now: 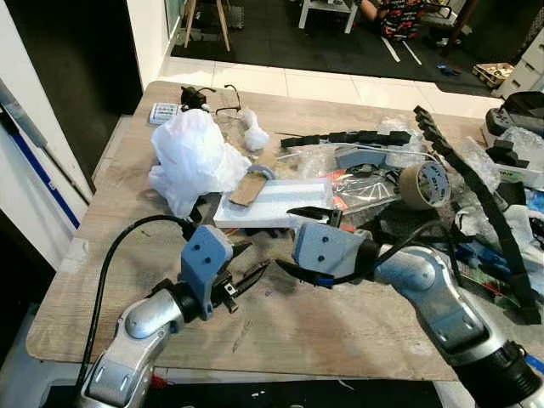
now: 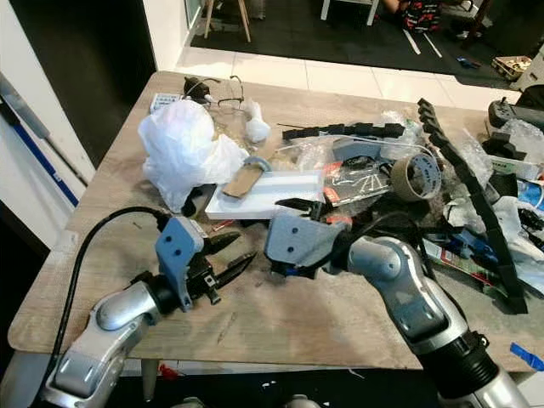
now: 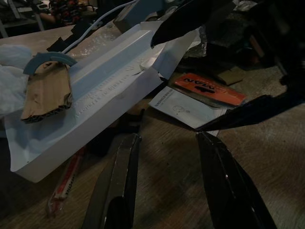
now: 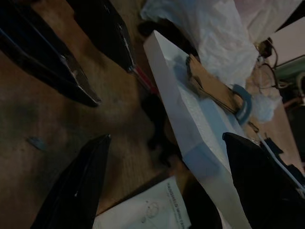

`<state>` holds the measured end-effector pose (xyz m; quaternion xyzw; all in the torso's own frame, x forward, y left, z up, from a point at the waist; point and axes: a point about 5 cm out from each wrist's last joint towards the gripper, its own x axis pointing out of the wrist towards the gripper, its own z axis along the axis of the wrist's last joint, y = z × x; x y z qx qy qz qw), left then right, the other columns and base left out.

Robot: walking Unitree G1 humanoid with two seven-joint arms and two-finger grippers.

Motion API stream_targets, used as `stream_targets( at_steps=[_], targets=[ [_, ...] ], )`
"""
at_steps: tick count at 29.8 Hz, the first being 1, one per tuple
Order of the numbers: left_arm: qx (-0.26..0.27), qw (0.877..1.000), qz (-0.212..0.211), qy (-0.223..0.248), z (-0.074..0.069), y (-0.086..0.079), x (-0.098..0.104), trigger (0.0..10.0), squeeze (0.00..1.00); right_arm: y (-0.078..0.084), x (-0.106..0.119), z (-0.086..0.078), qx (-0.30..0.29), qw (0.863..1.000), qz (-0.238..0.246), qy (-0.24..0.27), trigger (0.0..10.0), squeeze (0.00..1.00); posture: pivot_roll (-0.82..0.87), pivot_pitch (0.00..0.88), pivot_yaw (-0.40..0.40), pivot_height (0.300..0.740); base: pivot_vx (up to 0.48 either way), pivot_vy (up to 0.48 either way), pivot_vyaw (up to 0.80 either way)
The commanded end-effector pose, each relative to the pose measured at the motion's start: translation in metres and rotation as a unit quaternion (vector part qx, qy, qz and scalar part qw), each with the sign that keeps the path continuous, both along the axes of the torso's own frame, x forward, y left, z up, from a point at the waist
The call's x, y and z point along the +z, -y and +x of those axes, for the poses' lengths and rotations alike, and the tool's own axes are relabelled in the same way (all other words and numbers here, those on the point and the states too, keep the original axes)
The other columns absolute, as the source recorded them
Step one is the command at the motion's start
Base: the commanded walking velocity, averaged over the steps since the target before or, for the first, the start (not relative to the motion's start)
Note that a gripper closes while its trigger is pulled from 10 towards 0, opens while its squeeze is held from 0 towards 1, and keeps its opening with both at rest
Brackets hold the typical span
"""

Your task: Picking trash to rubbish bin

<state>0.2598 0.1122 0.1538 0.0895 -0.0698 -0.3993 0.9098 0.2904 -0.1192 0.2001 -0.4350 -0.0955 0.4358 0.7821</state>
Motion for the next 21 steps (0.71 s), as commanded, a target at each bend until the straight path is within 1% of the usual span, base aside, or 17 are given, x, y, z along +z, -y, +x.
stream_targets(
  at_steps=[1, 4, 6, 8, 11, 12, 15, 16, 18, 19, 20, 21],
  targets=[
    [-0.003, 1.0, 0.004, -0.005, -0.002, -0.004, -0.003, 10.0, 0.0, 0.002, -0.007, -0.001, 0.003, 1.0, -0.009, -0.003, 10.0, 0.0, -0.05, 0.168, -0.087, 0.74, 0.0, 0.0, 0.0],
    [0.02, 1.0, 0.004, -0.006, 0.002, -0.016, -0.007, 10.0, 0.0, 0.007, -0.016, 0.001, -0.001, 1.0, -0.025, 0.002, 10.0, 0.0, -0.05, 0.163, -0.088, 0.74, 0.0, 0.0, 0.0],
    [0.03, 1.0, 0.002, -0.005, 0.003, -0.019, -0.008, 10.0, 0.0, 0.009, -0.017, 0.002, -0.003, 1.0, -0.023, 0.006, 10.0, 0.0, -0.05, 0.163, -0.088, 0.74, 0.0, 0.0, 0.0],
    [0.052, 0.999, 0.004, 0.004, 0.008, -0.023, -0.012, 10.0, 0.0, 0.01, -0.019, 0.006, -0.013, 1.0, 0.0, 0.021, 10.0, 0.0, -0.05, 0.157, -0.089, 0.74, 0.0, 0.0, 0.0],
    [0.034, 0.999, -0.001, -0.01, 0.009, -0.023, -0.017, 10.0, 0.0, 0.011, -0.024, 0.01, -0.004, 0.999, -0.005, 0.037, 10.0, 0.0, -0.05, 0.155, -0.087, 0.74, 0.0, 0.0, 0.0],
    [0.034, 0.999, -0.001, -0.01, 0.009, -0.023, -0.017, 10.0, 0.0, 0.011, -0.024, 0.01, -0.004, 0.999, -0.005, 0.037, 10.0, 0.0, -0.05, 0.155, -0.087, 0.74, 0.0, 0.0, 0.0],
    [0.019, 1.0, -0.005, -0.021, 0.011, -0.025, -0.019, 10.0, 0.0, 0.011, -0.022, 0.013, 0.009, 0.998, -0.013, 0.064, 10.0, 0.0, -0.06, 0.146, -0.089, 0.74, 0.0, 0.0, 0.0],
    [0.019, 1.0, -0.005, -0.021, 0.011, -0.025, -0.019, 10.0, 0.0, 0.011, -0.022, 0.013, 0.009, 0.998, -0.013, 0.064, 10.0, 0.0, -0.06, 0.146, -0.089, 0.74, 0.0, 0.0, 0.0],
    [0.015, 1.0, -0.008, -0.025, 0.011, -0.031, -0.019, 10.0, 0.0, 0.01, -0.017, 0.015, 0.014, 0.997, -0.008, 0.072, 10.0, 0.0, -0.06, 0.146, -0.089, 0.74, 0.0, 0.0, 0.0],
    [0.015, 1.0, -0.008, -0.025, 0.011, -0.031, -0.019, 10.0, 0.0, 0.01, -0.017, 0.015, 0.014, 0.997, -0.008, 0.072, 10.0, 0.0, -0.06, 0.146, -0.089, 0.74, 0.0, 0.0, 0.0],
    [0.019, 0.999, -0.012, -0.023, 0.013, -0.04, -0.017, 10.0, 0.0, 0.011, -0.015, 0.017, 0.02, 0.997, -0.014, 0.077, 10.0, 0.0, -0.06, 0.14, -0.094, 0.74, 0.0, 0.0, 0.0],
    [0.019, 0.999, -0.012, -0.023, 0.013, -0.04, -0.017, 10.0, 0.0, 0.011, -0.015, 0.017, 0.02, 0.997, -0.014, 0.077, 10.0, 0.0, -0.06, 0.14, -0.094, 0.74, 0.0, 0.0, 0.0]
  ],
)
